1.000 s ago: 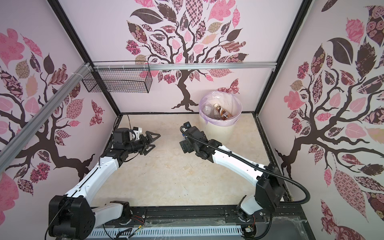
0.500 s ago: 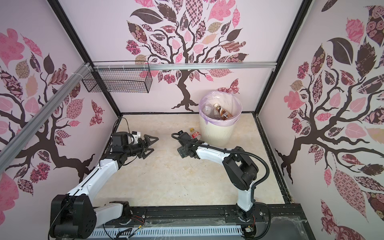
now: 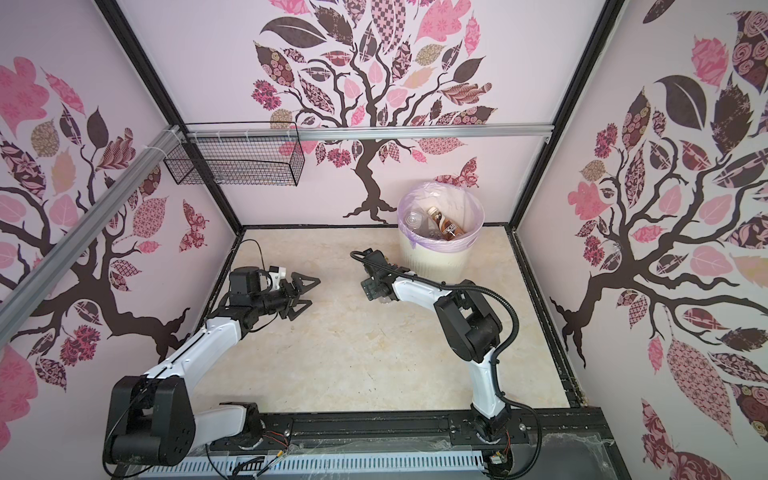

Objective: Throw the plastic bottles in the bin
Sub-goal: 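Reach the right gripper down to the blue-cap Fiji water bottle, then close the right gripper around the Fiji water bottle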

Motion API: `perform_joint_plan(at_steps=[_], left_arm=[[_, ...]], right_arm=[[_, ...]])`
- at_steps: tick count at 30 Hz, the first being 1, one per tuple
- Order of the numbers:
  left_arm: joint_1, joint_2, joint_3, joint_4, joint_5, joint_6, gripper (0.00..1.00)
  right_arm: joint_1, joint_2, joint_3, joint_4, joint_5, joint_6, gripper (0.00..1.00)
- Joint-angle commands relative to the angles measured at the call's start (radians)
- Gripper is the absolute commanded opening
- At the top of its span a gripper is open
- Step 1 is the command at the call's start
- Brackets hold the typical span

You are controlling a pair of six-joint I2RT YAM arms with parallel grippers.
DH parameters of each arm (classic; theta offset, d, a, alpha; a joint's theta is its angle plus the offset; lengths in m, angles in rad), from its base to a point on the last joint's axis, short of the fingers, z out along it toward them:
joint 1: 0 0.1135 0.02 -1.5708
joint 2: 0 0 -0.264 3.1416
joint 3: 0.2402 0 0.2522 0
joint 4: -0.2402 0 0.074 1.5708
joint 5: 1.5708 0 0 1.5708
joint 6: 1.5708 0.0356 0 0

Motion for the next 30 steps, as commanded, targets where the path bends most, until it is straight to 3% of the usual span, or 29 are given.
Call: perform_joint_plan(at_steps=[1,11,24,30], left_arm=[[0.002,0.013,-0.016,0.039,0.021,0.001,0.98],[0.002,0.026,-0.021,0.041,0.025,0.011,0.98],[0.002,0.017,-0.022,0.037,0.02,0.01,0.98],[0.002,0.006,-0.027,0.037,0.022,0.001,0.98]], right_arm=[[-0.001,0.052,0.035,-0.016,-0.02,-0.017,0.88],[-0.003,0.077,0.02,-0.014,-0.008,-0.033,0.78],[0.005,0.073,0.001,-0.051,-0.091,-0.011,0.68],[0.008,0.064,0.007,-0.08,-0.092,0.001,0.55]])
